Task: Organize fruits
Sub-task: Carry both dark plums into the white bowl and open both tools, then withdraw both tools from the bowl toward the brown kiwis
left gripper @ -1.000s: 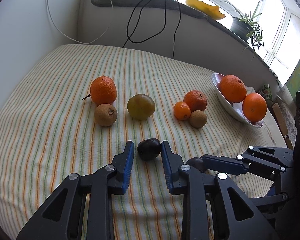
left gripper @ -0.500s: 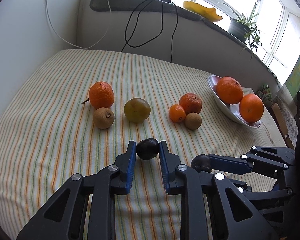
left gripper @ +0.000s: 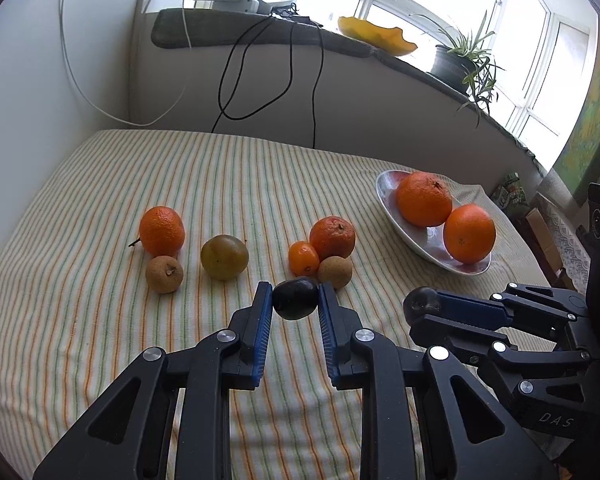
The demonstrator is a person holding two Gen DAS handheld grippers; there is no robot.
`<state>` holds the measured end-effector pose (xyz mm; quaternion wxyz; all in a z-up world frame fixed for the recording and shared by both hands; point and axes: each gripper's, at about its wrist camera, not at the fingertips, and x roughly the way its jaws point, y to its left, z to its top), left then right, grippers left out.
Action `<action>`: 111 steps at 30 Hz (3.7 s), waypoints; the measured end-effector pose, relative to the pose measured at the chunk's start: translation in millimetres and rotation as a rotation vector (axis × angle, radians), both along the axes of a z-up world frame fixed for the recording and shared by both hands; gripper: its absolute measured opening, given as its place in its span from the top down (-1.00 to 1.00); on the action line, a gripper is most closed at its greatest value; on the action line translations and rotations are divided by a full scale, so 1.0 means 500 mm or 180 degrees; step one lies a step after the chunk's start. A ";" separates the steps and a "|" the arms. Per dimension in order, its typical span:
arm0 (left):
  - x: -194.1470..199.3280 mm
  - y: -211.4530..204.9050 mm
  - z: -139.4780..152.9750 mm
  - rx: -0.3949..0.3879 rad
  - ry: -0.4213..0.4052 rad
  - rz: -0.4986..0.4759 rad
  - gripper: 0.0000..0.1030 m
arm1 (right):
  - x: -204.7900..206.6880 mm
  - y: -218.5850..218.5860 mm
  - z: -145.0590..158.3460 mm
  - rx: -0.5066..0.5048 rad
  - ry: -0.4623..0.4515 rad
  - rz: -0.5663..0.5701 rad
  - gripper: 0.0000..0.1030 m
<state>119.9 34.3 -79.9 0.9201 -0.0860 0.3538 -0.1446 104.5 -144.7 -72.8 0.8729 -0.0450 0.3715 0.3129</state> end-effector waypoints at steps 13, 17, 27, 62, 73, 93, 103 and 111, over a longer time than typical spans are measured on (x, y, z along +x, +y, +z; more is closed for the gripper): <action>0.065 -0.110 0.040 -0.0032 -0.0132 -0.0302 0.59 | 0.034 -0.107 0.034 -0.0002 -0.0135 -0.0399 0.50; 0.090 -0.149 0.048 -0.0007 -0.0147 -0.0399 0.59 | 0.048 -0.118 0.035 -0.0040 -0.0157 -0.0468 0.50; 0.151 -0.200 0.039 0.0005 -0.0071 -0.0503 0.59 | 0.083 -0.130 0.025 -0.0130 -0.0176 -0.0521 0.50; 0.181 -0.244 0.059 0.0066 -0.0120 -0.0535 0.30 | 0.096 -0.137 0.032 -0.0197 -0.0259 -0.0587 0.28; 0.169 -0.239 0.075 0.0094 -0.0211 -0.0447 -0.15 | 0.077 -0.136 0.044 -0.0157 -0.0348 -0.0588 -0.31; 0.104 -0.187 0.119 0.0235 -0.0420 -0.0188 -0.44 | 0.037 -0.128 0.084 -0.0091 -0.0496 -0.0658 -0.74; 0.067 -0.124 0.131 0.0245 -0.0508 -0.0050 -0.44 | 0.024 -0.088 0.091 -0.0041 -0.0480 -0.0555 -0.74; 0.045 -0.046 0.127 0.0205 -0.0528 0.0156 -0.44 | 0.018 -0.048 0.087 0.0000 -0.0403 -0.0422 -0.74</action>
